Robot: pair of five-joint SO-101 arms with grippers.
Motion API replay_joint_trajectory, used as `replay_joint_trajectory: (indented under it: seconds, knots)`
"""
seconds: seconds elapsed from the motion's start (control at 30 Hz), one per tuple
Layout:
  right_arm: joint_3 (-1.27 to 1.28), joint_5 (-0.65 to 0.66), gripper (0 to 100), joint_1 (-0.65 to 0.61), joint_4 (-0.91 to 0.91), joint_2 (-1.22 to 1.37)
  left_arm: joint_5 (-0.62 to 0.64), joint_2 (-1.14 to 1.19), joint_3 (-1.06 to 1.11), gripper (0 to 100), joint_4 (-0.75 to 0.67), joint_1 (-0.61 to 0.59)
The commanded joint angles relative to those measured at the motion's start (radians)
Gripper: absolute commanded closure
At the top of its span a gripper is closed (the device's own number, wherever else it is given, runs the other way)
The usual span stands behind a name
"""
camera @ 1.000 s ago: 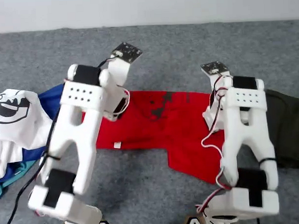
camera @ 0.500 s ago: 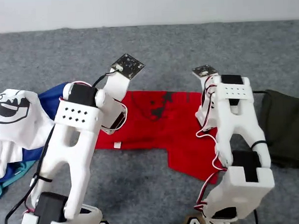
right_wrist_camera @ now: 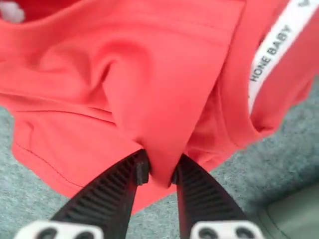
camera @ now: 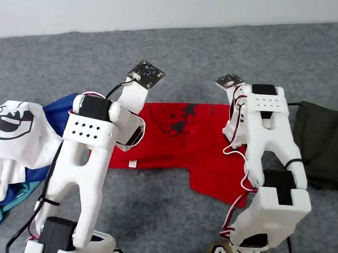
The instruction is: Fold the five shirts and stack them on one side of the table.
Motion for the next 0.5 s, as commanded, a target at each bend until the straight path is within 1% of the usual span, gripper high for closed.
replay_joint_trajectory:
  seconds: [0.0,0.27,0.37,0.47]
  knots:
    - [-0.046,0.074,97.6,0.012,0.022,0.021,-0.002,-0.037,-0.004,92,-0.020,0.009]
    - [-0.048,0.230,98.7,0.150,0.051,0.059,-0.003,-0.044,-0.007,92,-0.014,0.011]
    - [-0.048,0.264,98.7,0.177,0.047,0.062,-0.005,-0.044,-0.007,92,-0.014,0.015]
    - [-0.068,0.269,98.7,0.180,0.035,0.065,-0.006,-0.037,-0.005,92,-0.012,0.054]
